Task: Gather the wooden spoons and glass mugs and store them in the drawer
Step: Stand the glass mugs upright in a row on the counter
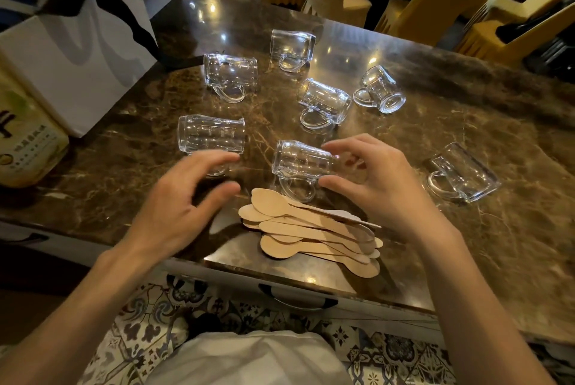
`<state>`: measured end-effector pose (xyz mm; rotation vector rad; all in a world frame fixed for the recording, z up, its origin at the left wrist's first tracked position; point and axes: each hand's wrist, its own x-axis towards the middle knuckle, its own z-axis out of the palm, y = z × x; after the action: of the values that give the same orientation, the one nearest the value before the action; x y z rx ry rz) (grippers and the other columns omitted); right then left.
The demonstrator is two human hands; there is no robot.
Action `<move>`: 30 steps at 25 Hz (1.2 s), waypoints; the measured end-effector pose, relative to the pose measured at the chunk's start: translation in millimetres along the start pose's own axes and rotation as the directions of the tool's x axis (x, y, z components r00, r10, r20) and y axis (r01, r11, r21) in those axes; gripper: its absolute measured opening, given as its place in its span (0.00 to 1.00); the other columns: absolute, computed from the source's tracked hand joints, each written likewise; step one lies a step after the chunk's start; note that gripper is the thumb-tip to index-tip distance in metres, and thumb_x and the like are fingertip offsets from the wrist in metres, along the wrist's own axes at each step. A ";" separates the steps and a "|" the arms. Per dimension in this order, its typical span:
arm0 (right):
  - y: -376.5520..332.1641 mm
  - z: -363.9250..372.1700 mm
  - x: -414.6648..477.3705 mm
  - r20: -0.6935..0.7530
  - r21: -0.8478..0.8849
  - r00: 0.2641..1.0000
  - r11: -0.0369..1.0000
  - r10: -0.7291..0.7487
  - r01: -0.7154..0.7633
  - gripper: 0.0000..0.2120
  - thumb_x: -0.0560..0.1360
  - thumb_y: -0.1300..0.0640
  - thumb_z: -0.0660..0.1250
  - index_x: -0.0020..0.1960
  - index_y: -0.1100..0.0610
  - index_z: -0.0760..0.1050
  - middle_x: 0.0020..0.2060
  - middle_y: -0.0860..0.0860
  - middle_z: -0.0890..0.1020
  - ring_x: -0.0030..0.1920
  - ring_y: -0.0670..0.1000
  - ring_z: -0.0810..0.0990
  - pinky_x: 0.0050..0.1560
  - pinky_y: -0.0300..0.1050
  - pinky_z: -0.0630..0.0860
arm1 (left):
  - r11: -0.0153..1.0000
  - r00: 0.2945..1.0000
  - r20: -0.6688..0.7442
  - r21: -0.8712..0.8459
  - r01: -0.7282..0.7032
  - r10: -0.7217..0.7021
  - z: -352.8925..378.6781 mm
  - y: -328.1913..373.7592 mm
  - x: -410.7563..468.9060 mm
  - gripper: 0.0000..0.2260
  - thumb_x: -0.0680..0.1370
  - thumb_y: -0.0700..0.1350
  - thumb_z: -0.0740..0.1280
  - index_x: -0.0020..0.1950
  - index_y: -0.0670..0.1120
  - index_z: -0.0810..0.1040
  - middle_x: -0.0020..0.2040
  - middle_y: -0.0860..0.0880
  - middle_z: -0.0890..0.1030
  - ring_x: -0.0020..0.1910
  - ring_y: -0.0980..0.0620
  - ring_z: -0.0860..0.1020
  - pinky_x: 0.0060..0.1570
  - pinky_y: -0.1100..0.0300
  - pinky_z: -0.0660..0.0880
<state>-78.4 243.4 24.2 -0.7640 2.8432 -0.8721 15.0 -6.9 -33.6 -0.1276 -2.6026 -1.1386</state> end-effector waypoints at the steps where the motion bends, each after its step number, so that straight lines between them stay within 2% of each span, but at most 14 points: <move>1: 4.7 1.1 4.2 0.009 0.023 1.000 1.000 0.017 -0.017 0.25 0.67 0.46 0.74 0.63 0.45 0.74 0.54 0.38 0.74 0.48 0.37 0.73 0.46 0.27 0.69 | 0.999 0.996 -0.087 -0.031 0.012 -0.014 -6.4 -3.6 4.2 0.21 0.76 0.65 0.55 0.63 0.56 0.69 0.59 0.57 0.72 0.55 0.66 0.70 0.48 0.67 0.69; 3: 14.2 2.1 10.2 0.041 0.039 0.998 0.998 0.056 -0.058 0.30 0.66 0.45 0.74 0.66 0.46 0.71 0.57 0.39 0.73 0.52 0.37 0.70 0.48 0.26 0.67 | 0.997 0.974 -0.221 -0.053 0.047 -0.058 -19.1 -13.6 15.6 0.12 0.77 0.59 0.60 0.60 0.60 0.70 0.55 0.60 0.73 0.52 0.66 0.72 0.49 0.68 0.72; 5: 18.2 3.5 18.1 0.069 -0.034 0.996 0.998 0.056 -0.054 0.32 0.66 0.43 0.74 0.67 0.46 0.69 0.60 0.42 0.74 0.56 0.41 0.70 0.54 0.34 0.68 | 0.991 0.959 -0.248 -0.037 0.131 -0.136 -30.0 -27.8 27.0 0.14 0.75 0.58 0.62 0.61 0.60 0.70 0.56 0.58 0.72 0.55 0.61 0.72 0.54 0.65 0.70; 7: 9.8 7.3 29.6 0.109 -0.129 0.994 0.991 -0.009 0.023 0.34 0.66 0.41 0.72 0.68 0.48 0.68 0.61 0.45 0.75 0.60 0.45 0.71 0.61 0.44 0.71 | 0.967 0.960 -0.127 0.012 0.254 -0.250 -36.6 -43.9 35.3 0.24 0.71 0.60 0.63 0.66 0.57 0.69 0.61 0.58 0.69 0.60 0.60 0.68 0.57 0.61 0.66; 9: -6.2 14.1 43.4 0.179 -0.201 0.979 0.971 -0.097 0.133 0.35 0.67 0.39 0.71 0.69 0.49 0.66 0.62 0.47 0.76 0.61 0.47 0.72 0.62 0.49 0.72 | 0.955 0.954 0.027 0.026 0.297 -0.298 -41.5 -57.1 39.9 0.30 0.69 0.60 0.64 0.70 0.56 0.67 0.63 0.59 0.69 0.62 0.60 0.67 0.59 0.61 0.64; 12: -24.2 24.8 57.7 0.276 -0.326 0.951 0.917 -0.140 0.230 0.36 0.67 0.39 0.71 0.70 0.50 0.65 0.62 0.49 0.76 0.61 0.51 0.74 0.60 0.51 0.73 | 0.969 0.959 0.149 -0.007 0.245 -0.241 -49.7 -67.6 43.8 0.31 0.68 0.58 0.66 0.70 0.56 0.66 0.63 0.58 0.71 0.62 0.64 0.69 0.59 0.69 0.64; 14: -26.7 28.2 59.1 0.280 -0.409 0.950 0.878 -0.140 0.250 0.34 0.68 0.40 0.71 0.70 0.50 0.66 0.61 0.50 0.77 0.60 0.53 0.74 0.58 0.50 0.74 | 0.978 0.960 0.193 -0.011 0.210 -0.204 -54.1 -68.0 48.5 0.31 0.67 0.57 0.67 0.70 0.58 0.66 0.63 0.60 0.72 0.58 0.73 0.69 0.54 0.78 0.64; 16: -27.5 29.7 56.8 0.251 -0.479 0.956 0.838 -0.154 0.261 0.34 0.67 0.42 0.72 0.69 0.50 0.67 0.59 0.50 0.78 0.58 0.53 0.75 0.54 0.48 0.74 | 0.983 0.963 0.209 -0.030 0.180 -0.170 -55.2 -67.3 51.0 0.31 0.67 0.55 0.68 0.69 0.58 0.66 0.62 0.61 0.72 0.56 0.78 0.68 0.52 0.82 0.64; 20: -34.1 34.6 58.0 0.200 -0.539 0.961 0.797 -0.193 0.273 0.33 0.68 0.44 0.74 0.69 0.50 0.67 0.55 0.51 0.80 0.55 0.54 0.77 0.47 0.48 0.75 | 0.983 0.975 0.159 -0.078 0.167 -0.153 -56.7 -71.0 47.4 0.29 0.66 0.52 0.69 0.67 0.55 0.68 0.59 0.62 0.73 0.56 0.77 0.70 0.53 0.82 0.64; 25: -26.0 33.2 50.7 0.178 -0.527 0.960 0.803 -0.216 0.278 0.31 0.71 0.45 0.71 0.69 0.52 0.65 0.56 0.52 0.79 0.57 0.55 0.75 0.52 0.49 0.74 | 0.980 0.971 0.199 -0.121 0.158 -0.132 -53.3 -66.8 50.3 0.26 0.67 0.49 0.71 0.61 0.62 0.68 0.59 0.63 0.74 0.59 0.71 0.72 0.54 0.79 0.67; 28: -22.8 29.5 46.7 0.149 -0.491 0.967 0.834 -0.206 0.254 0.32 0.71 0.44 0.70 0.70 0.52 0.62 0.59 0.51 0.78 0.59 0.55 0.74 0.53 0.49 0.73 | 0.967 0.968 0.222 -0.198 0.159 -0.113 -54.5 -63.9 51.1 0.26 0.67 0.47 0.72 0.63 0.59 0.70 0.60 0.60 0.77 0.61 0.62 0.75 0.60 0.69 0.70; 30: -20.3 22.6 45.9 0.088 -0.438 0.977 0.874 -0.194 0.213 0.33 0.71 0.43 0.69 0.70 0.51 0.61 0.60 0.50 0.78 0.60 0.55 0.74 0.52 0.51 0.74 | 0.975 0.967 0.235 -0.173 0.140 -0.097 -58.1 -58.1 55.7 0.25 0.67 0.50 0.71 0.62 0.62 0.70 0.57 0.66 0.78 0.58 0.65 0.76 0.56 0.73 0.70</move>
<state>-104.8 195.3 19.8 -1.1290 2.9962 -0.1989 -35.9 -91.1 -20.2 -0.1501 -2.7230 -1.4944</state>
